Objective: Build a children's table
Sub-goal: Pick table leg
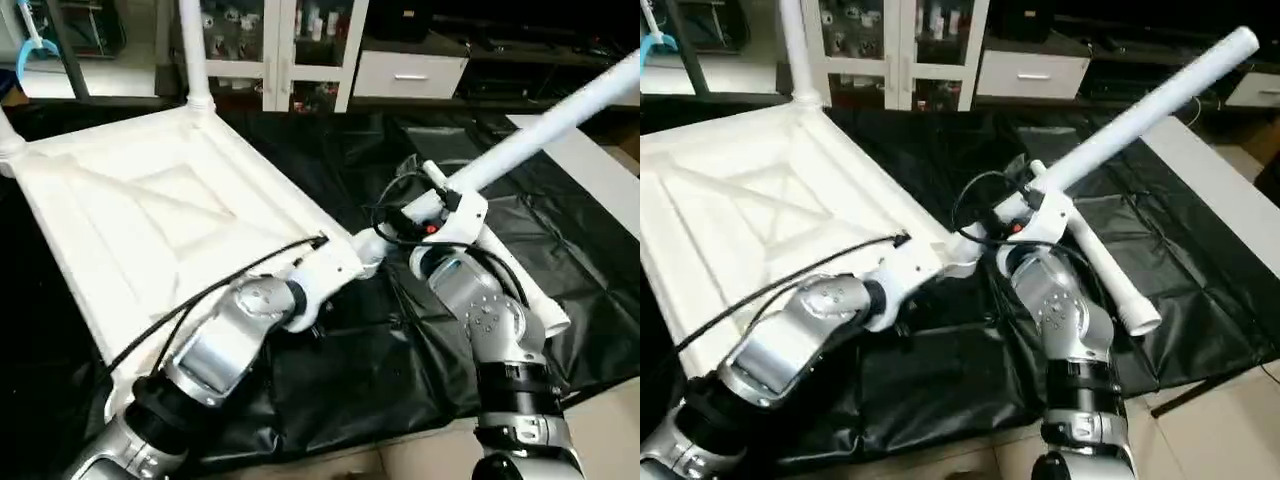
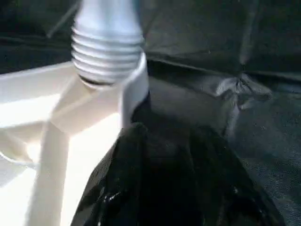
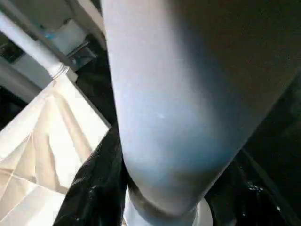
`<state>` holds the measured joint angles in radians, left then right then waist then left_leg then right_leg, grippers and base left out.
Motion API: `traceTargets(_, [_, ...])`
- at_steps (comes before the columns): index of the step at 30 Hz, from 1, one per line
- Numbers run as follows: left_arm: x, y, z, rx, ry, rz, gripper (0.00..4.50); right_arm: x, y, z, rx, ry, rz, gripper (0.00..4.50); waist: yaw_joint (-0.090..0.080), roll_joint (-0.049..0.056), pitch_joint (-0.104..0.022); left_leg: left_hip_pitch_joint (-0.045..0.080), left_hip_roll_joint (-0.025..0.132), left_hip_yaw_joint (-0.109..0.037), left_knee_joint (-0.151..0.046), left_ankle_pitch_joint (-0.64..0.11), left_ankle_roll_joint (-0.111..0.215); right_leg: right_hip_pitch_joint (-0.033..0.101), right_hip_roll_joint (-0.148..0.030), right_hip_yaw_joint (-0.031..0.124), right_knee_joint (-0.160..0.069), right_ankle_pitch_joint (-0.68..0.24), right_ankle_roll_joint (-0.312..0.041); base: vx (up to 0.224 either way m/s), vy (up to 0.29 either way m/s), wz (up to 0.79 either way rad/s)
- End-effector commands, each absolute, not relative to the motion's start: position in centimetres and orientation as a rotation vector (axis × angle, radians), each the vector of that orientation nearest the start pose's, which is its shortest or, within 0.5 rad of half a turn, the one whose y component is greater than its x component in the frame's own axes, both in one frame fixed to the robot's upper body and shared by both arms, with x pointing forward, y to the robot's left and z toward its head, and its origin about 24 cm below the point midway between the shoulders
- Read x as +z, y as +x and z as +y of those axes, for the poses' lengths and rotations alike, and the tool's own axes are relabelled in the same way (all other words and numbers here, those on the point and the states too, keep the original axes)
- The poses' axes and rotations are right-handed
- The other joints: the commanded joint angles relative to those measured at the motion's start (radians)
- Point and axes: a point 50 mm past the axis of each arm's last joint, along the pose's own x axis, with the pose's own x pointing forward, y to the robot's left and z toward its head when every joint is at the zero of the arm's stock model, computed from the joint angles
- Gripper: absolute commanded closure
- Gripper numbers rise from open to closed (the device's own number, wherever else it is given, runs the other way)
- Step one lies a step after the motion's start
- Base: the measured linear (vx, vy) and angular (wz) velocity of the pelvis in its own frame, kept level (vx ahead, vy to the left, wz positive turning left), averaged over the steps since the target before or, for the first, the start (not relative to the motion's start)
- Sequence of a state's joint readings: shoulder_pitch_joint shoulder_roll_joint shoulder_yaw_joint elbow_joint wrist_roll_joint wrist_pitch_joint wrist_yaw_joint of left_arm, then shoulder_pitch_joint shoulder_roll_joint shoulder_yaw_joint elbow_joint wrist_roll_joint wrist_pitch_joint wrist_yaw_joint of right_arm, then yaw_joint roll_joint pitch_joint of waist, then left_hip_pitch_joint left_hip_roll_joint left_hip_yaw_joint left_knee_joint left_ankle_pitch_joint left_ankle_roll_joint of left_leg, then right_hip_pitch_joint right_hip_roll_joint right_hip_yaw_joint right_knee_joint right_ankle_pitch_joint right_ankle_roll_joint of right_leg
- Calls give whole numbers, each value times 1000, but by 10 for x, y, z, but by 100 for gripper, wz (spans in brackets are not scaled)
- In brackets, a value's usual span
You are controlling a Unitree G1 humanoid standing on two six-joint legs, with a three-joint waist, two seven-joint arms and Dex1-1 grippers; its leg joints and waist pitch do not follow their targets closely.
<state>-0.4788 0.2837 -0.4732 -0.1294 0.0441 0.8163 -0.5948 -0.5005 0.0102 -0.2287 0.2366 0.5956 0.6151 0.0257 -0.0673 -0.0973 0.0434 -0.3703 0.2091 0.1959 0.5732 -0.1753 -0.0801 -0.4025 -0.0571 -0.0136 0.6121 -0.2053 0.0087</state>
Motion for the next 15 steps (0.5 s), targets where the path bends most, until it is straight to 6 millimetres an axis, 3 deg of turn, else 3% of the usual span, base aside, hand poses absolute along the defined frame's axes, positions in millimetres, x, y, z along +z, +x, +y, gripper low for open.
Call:
traceTargets(1, [106,281,56,-985,477,321,275,71,326,-118,322,584,450,267,21,17,-57,11,16,-10,-52,-141,-30,44,-42,28,-60,-7,-152,0,0,0])
traceTargets(6, [113,282,65,-1001,479,300,275,107,328,-148,366,491,344,267,46,15,-59,13,13,-5,-45,-80,-8,51,-38,31,-52,70,-151,0,0,0])
traceTargets(9, [106,288,75,-923,473,364,275,138,329,-176,370,448,226,267,62,16,-58,15,13,-1,-42,-70,1,48,-41,33,-51,75,-154,0,0,0])
traceTargets(12, [101,290,71,-890,423,394,241,153,330,-189,361,496,157,267,77,16,-57,20,15,2,-41,-84,-3,44,-39,33,-51,43,-155,0,0,0])
traceTargets(15, [101,289,57,-889,369,395,236,162,330,-202,336,500,90,267,90,16,-57,19,18,1,-41,-89,-12,44,-42,32,-52,20,-158,0,0,0])
